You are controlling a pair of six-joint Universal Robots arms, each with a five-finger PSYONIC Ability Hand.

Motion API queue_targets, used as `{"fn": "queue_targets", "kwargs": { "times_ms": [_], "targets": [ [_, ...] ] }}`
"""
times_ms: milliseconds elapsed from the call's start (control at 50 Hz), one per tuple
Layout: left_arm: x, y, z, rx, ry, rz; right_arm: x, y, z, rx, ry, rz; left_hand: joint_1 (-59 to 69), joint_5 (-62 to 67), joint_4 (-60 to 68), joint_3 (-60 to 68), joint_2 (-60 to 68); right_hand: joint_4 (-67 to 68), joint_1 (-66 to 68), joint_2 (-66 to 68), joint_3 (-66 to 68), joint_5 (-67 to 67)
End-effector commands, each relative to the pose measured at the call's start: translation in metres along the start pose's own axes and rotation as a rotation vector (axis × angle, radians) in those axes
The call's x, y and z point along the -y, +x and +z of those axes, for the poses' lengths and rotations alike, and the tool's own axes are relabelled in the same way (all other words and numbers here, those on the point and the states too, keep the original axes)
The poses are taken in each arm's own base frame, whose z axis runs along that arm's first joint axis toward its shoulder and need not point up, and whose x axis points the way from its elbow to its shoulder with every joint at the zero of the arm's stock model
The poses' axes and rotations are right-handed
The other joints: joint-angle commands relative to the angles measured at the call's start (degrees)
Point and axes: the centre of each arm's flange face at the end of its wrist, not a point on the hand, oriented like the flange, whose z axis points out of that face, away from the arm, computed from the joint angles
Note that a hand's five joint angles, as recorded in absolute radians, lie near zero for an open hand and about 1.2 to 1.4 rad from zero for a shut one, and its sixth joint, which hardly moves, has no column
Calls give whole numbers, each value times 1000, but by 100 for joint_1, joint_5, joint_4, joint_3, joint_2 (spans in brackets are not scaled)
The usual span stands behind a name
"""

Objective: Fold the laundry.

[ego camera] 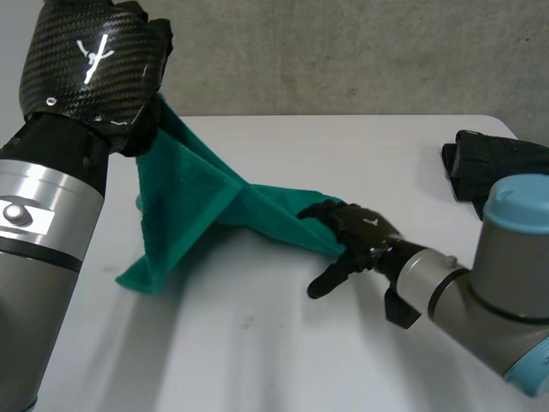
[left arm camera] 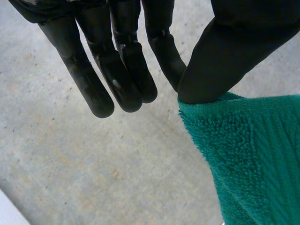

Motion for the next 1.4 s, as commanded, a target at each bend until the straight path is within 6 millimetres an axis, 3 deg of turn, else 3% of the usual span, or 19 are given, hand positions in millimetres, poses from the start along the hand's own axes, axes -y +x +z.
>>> {"fn": "queue_targets", "kwargs": {
  "times_ms": [20, 180, 260, 340, 360, 400, 440, 500, 560, 620, 800, 900, 960, 1040, 1120, 1180, 1280, 1300, 1400],
  "targets": [
    [12, 7, -3, -24, 29, -23, -20, -13, 21, 8, 51, 45, 1499, 1366, 1114, 1164, 1137, -347, -172, -258, -238, -398],
    [32, 2, -11, -19, 76, -41, -31, 10, 59, -138, 127, -74, 1499, 1366, 1114, 1164, 1137, 248, 422, 337, 357, 196],
    [41, -6, -13, 0, 99, -44, -34, 16, 71, -162, 123, -159, 1499, 1366, 1114, 1164, 1137, 1777, 1952, 1867, 1887, 1726],
    [45, -12, -14, 23, 112, -42, -31, 24, 70, -184, 123, -211, 1499, 1366, 1114, 1164, 1137, 4986, 5161, 5075, 5095, 4935],
    [46, -12, -14, 25, 112, -41, -26, 33, 69, -204, 127, -221, 1499, 1366, 1114, 1164, 1137, 6636, 6811, 6725, 6745, 6585],
    [43, -14, -13, 32, 107, -35, -15, 49, 65, -237, 147, -235, 1499, 1366, 1114, 1164, 1137, 6653, 6828, 6742, 6762, 6602],
    [41, -16, -11, 39, 100, -28, 14, 73, 51, -301, 204, -275, 1499, 1366, 1114, 1164, 1137, 6653, 6828, 6742, 6762, 6602],
    [30, -21, -7, 59, 70, -7, 56, 80, 29, -318, 289, -363, 1499, 1366, 1114, 1164, 1137, 6653, 6828, 6742, 6762, 6602],
    [7, -26, -3, 77, -6, 22, 112, 76, -14, -300, 351, -558, 1499, 1366, 1114, 1164, 1137, 6653, 6828, 6742, 6762, 6602],
    [-11, -26, -2, 70, -68, 34, 137, 52, -49, -259, 253, -688, 1499, 1366, 1114, 1164, 1137, 6653, 6828, 6742, 6762, 6602],
    [-74, 7, -9, -85, -321, 51, 139, 25, -83, -195, -55, -812, 1499, 1366, 1114, 1164, 1137, 6653, 6828, 6742, 6762, 6602],
    [-119, 26, -8, -194, -464, 51, 124, 36, -70, -174, -165, -847, 1499, 1366, 1114, 1164, 1137, 6653, 6828, 6742, 6762, 6602],
    [-154, 31, 6, -213, -533, 50, 107, 54, -42, -184, -247, -812, 1499, 1366, 1114, 1164, 1137, 6653, 6828, 6742, 6762, 6602],
    [-176, 34, 34, -197, -535, 53, 106, 67, -2, -236, -207, -824, 1499, 1366, 1114, 1164, 1137, 6653, 6828, 6742, 6762, 6602],
    [-183, 18, 91, -105, -435, 66, 127, 81, 24, -326, -59, -832, 1499, 1366, 1114, 1164, 1137, 6653, 6828, 6742, 6762, 6602],
    [-179, 5, 116, -46, -362, 76, 169, 84, 37, -399, 176, -845, 1499, 1366, 1114, 1164, 1137, 6653, 6828, 6742, 6762, 6602],
    [-120, -35, 175, 141, -29, 97, 245, 74, 30, -476, 597, -840, 1499, 1366, 1114, 1164, 1137, 6653, 6828, 6742, 6762, 6602],
    [-117, -37, 176, 150, -14, 96, 265, 69, 23, -503, 702, -836, 1499, 1366, 1114, 1164, 1137, 6653, 6828, 6742, 6762, 6602],
    [-57, -60, 179, 232, 165, 100, 293, 52, 0, -519, 823, -850, 1499, 1366, 1114, 1164, 1137, 6653, 6828, 6742, 6762, 6602]
  ]
}}
